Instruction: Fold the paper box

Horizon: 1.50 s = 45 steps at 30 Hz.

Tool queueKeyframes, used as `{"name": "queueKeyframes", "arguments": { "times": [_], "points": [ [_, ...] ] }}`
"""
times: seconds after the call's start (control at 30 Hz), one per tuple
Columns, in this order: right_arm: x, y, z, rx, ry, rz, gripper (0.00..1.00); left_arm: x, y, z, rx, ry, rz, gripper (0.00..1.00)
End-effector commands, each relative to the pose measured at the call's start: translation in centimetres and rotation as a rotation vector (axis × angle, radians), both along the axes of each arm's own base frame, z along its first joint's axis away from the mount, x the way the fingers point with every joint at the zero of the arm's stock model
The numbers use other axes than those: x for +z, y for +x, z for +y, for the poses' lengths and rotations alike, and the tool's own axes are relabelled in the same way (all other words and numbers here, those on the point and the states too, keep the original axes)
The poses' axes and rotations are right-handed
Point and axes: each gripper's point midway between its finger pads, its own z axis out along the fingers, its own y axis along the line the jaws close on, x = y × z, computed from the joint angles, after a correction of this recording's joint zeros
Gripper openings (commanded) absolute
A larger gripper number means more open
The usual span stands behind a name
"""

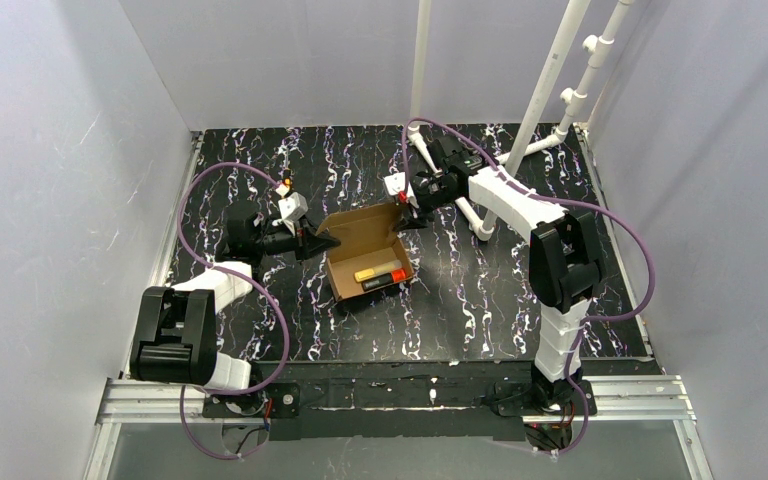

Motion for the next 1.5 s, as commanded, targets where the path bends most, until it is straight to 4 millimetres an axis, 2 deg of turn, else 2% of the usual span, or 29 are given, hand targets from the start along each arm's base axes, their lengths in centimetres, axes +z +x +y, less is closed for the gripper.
{"name": "queueKeyframes", "arguments": {
  "times": [0.0, 0.2, 0.3, 0.4, 0.47, 0.57, 0.67, 0.77, 0.93, 1.07, 1.2, 1.3, 1.37, 1.47],
  "points": [
    [1.7, -0.8, 0.8, 0.056, 0.053, 0.014, 0.32, 1.0, 0.4, -0.3, -0.036, -0.011, -0.026, 0.0],
    [1.2, -1.2, 0.2, 0.052, 0.021, 0.016, 0.03, 1.0, 1.3, -0.3, -0.005, -0.009, -0.008, 0.03],
    [0.8, -1.2, -0.1, 0.031, 0.0, 0.018, 0.01, 1.2, 1.7, -0.2, 0.014, -0.01, 0.002, 0.12],
    [0.7, -1.1, -0.4, -0.001, -0.017, 0.023, 0.02, 1.3, 1.6, -0.2, 0.016, -0.012, 0.004, 0.15],
    [0.9, -0.9, -0.6, -0.037, -0.028, 0.034, 0.17, 1.3, 1.6, -0.2, 0.014, -0.012, 0.001, 0.12],
    [1.3, -0.8, -0.9, -0.078, -0.045, 0.05, 0.4, 1.3, 1.4, -0.3, -0.002, -0.014, 0.0, 0.0],
    [1.9, -1.1, -1.1, -0.095, -0.056, 0.073, 0.59, 1.1, 1.3, -0.5, -0.019, -0.017, 0.009, 0.0],
    [2.9, -1.6, -1.3, -0.095, -0.067, 0.106, 0.68, 1.0, 1.2, -0.9, -0.036, -0.016, 0.007, 0.0],
    [5.6, -2.3, -1.0, -0.079, -0.076, 0.178, 0.73, 0.8, 1.2, -1.6, -0.059, -0.013, 0.009, 0.0],
    [6.6, -2.6, -0.7, -0.071, -0.1, 0.21, 0.72, 0.4, 1.9, -2.0, -0.06, -0.011, 0.025, 0.04],
    [5.4, -2.7, 0.5, -0.094, -0.136, 0.213, 0.64, 0.2, 2.6, -2.2, -0.038, -0.009, 0.046, 0.12],
    [4.5, -2.9, 1.5, -0.123, -0.162, 0.217, 0.55, 0.4, 3.0, -2.0, 0.0, -0.012, 0.075, 0.21],
    [4.3, -2.3, 2.0, -0.152, -0.162, 0.214, 0.46, 0.8, 3.2, -1.9, 0.027, -0.019, 0.096, 0.32],
    [4.0, -1.6, 2.2, -0.183, -0.166, 0.206, 0.33, 1.1, 3.3, -1.7, 0.067, -0.024, 0.11, 0.36]
  ]
}}
